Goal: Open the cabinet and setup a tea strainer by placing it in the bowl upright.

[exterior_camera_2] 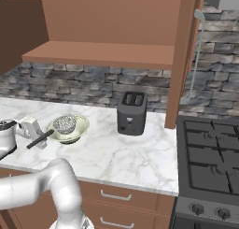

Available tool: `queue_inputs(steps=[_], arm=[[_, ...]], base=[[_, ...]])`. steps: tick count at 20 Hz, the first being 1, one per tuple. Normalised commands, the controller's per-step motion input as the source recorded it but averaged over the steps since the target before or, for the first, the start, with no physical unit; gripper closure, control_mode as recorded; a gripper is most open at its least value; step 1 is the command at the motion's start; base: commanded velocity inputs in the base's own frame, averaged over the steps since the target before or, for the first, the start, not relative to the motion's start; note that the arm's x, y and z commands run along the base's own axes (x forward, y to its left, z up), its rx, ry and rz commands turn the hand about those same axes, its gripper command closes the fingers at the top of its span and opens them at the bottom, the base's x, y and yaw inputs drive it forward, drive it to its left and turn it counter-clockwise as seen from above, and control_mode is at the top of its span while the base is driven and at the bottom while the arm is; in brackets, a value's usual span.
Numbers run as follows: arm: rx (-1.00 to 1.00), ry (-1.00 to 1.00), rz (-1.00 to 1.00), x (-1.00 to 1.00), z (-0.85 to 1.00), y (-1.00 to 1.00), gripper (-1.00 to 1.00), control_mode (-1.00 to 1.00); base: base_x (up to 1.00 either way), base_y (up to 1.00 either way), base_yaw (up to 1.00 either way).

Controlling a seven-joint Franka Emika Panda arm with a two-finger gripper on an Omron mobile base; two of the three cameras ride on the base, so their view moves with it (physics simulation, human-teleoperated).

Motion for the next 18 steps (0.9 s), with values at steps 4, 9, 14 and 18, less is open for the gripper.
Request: queue_inputs(steps=[4,9,14,18], arm=[[0.0,0.0,0.0,0.4,-0.28,0.0,1.0,-1.0],[0.0,0.01,0.0,0.28,-0.38,0.0,1.0,-1.0],[0.0,0.0,0.0,0.05,-0.43,0.01,1.0,-1.0],[0.0,0.0,-0.04,-0.07,-0.26,0.0,1.0,-1.0]], base=[[0.0,0.0,0.0],[0.0,0.0,0.0],[0.0,0.0,0.0],[0.0,0.0,0.0]])
